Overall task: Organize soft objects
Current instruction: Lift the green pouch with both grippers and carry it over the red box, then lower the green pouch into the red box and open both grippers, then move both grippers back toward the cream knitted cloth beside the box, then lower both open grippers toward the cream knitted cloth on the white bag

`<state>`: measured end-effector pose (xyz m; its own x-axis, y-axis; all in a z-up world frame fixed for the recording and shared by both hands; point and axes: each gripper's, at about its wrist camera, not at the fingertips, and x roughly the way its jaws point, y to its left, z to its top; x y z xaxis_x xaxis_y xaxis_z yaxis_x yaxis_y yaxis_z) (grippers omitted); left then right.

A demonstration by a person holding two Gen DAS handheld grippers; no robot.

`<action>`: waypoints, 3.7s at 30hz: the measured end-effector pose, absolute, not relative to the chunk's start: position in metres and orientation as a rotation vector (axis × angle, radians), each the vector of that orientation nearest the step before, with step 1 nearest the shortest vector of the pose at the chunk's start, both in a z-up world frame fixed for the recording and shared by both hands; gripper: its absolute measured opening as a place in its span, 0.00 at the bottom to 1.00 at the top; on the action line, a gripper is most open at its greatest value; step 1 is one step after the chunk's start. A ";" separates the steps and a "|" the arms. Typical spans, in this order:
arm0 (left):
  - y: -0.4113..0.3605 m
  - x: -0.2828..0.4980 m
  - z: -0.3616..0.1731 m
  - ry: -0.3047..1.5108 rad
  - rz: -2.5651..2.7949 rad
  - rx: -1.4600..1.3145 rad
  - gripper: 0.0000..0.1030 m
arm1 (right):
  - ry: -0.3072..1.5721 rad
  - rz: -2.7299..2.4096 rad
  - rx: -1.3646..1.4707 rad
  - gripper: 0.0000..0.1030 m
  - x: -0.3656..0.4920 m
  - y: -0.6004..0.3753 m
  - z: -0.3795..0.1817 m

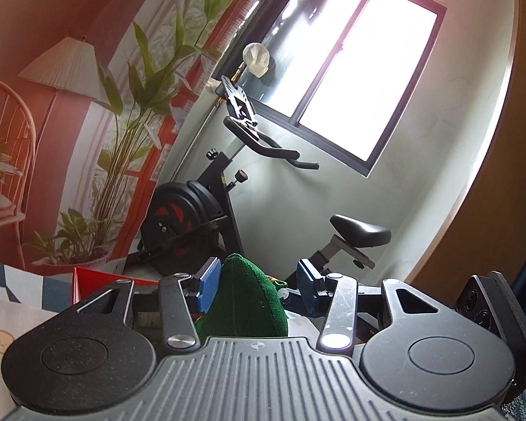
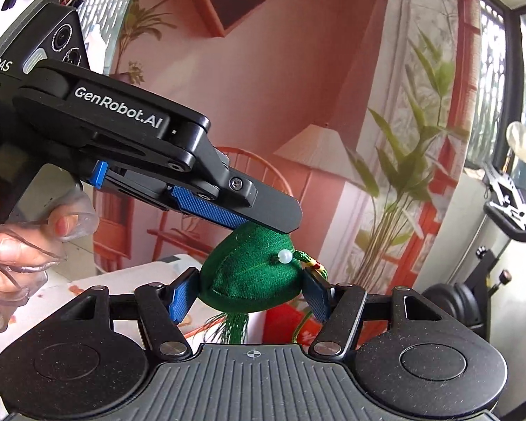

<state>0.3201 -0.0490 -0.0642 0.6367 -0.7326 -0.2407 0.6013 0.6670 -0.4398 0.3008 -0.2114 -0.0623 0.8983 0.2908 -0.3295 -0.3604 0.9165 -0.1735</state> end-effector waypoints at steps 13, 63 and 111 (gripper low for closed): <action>-0.073 0.371 -0.111 0.548 -0.740 -0.287 0.49 | 0.401 0.337 -0.186 0.59 0.350 -0.233 -0.114; -0.014 0.240 -0.228 0.837 -0.528 -0.174 0.65 | 0.677 0.001 0.087 0.99 0.190 -0.224 -0.235; -0.021 0.229 -0.301 0.957 -0.435 -0.064 1.00 | 0.925 -0.100 0.404 1.00 0.169 -0.252 -0.306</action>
<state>0.2294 -0.0214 -0.3006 0.4970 -0.3865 -0.7769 0.3310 0.9121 -0.2420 0.1688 -0.2518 -0.3065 0.6034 0.0877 -0.7926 0.2546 0.9207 0.2957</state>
